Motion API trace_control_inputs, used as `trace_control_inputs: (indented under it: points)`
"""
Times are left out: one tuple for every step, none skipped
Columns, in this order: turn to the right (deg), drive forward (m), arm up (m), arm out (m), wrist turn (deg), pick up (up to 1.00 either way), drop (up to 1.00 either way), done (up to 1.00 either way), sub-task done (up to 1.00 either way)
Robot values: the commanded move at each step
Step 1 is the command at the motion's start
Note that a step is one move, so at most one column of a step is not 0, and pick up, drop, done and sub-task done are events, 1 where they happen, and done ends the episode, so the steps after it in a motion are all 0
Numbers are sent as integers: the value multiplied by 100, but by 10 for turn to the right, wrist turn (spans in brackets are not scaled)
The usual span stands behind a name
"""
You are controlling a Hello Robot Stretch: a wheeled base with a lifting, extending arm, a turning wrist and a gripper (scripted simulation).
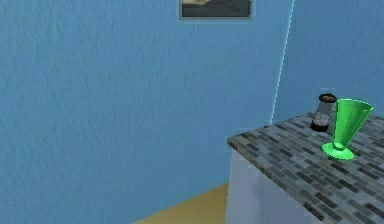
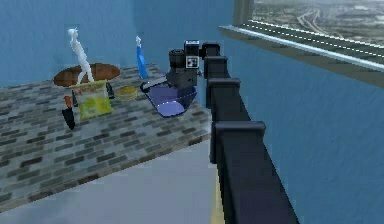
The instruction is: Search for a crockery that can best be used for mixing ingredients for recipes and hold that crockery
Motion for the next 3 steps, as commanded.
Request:
trace_control_inputs:
  points:
    - [0,0,-4,0,0,0,0,0,0]
    - [0,0,0,0,0,100,0,0,0]
    - [0,0,4,0,0,0,0,0,0]
